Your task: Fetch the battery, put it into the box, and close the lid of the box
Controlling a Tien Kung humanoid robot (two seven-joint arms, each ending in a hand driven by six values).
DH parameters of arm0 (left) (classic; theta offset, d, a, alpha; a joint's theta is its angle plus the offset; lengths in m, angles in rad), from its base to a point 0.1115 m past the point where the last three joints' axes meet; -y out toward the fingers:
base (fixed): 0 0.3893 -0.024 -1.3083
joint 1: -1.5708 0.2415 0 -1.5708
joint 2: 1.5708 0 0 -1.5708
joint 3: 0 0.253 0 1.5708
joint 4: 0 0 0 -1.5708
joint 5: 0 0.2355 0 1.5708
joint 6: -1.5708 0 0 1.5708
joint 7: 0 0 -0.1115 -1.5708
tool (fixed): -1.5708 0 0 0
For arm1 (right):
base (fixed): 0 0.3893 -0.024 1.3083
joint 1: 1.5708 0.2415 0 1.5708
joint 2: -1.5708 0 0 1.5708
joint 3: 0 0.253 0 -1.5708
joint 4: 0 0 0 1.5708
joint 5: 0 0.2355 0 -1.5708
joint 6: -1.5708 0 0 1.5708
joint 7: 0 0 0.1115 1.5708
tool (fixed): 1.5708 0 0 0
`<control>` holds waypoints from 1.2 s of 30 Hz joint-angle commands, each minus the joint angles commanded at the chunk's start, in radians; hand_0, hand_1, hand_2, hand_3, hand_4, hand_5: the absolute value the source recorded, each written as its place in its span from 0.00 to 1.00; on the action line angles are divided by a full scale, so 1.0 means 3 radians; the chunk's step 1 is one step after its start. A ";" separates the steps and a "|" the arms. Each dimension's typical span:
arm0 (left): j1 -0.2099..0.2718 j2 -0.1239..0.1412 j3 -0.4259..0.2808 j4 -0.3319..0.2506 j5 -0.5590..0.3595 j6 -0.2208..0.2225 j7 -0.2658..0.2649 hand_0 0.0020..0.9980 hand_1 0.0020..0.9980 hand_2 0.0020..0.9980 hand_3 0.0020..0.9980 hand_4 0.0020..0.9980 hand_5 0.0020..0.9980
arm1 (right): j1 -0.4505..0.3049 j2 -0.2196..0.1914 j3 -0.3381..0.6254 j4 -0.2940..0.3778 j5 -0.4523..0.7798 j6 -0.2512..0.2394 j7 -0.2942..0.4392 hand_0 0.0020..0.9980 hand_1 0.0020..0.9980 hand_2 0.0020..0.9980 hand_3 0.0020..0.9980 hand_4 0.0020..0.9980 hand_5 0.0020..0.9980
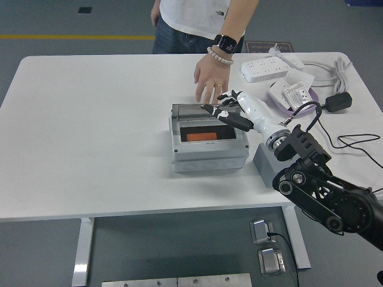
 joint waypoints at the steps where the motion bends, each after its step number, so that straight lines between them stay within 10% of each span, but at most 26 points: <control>1: 0.0001 0.0001 -0.0003 0.0000 0.0003 0.0000 0.0001 0.39 0.56 0.51 0.49 0.00 0.00 | -0.0003 -0.0015 0.0005 0.0027 -0.0005 0.0022 -0.0020 0.83 0.69 0.71 0.76 1.00 1.00; 36: 0.0012 0.0003 -0.0001 0.0000 0.0004 0.0007 -0.0001 0.39 0.56 0.51 0.49 0.00 0.00 | 0.0001 -0.0331 0.0057 0.0593 -0.0079 0.0525 -0.0474 0.74 0.66 0.69 0.72 1.00 1.00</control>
